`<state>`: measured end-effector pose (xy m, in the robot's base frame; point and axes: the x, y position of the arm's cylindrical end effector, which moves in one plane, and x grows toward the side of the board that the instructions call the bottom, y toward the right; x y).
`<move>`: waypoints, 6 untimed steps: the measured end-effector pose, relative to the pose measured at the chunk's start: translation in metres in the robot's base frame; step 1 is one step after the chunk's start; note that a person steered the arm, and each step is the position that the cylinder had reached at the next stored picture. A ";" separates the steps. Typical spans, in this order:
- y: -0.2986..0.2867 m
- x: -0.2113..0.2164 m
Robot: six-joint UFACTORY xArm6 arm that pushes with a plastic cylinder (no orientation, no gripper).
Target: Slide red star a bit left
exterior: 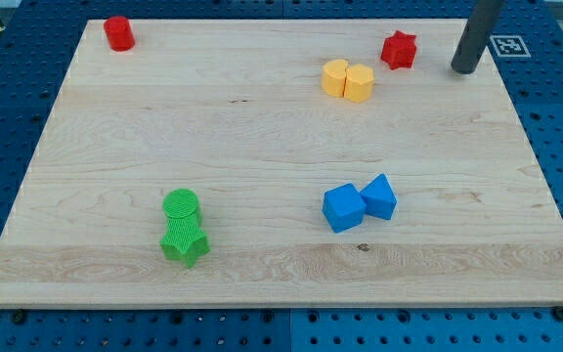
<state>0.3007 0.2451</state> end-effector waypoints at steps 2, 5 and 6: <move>-0.017 -0.021; -0.043 -0.021; -0.059 -0.021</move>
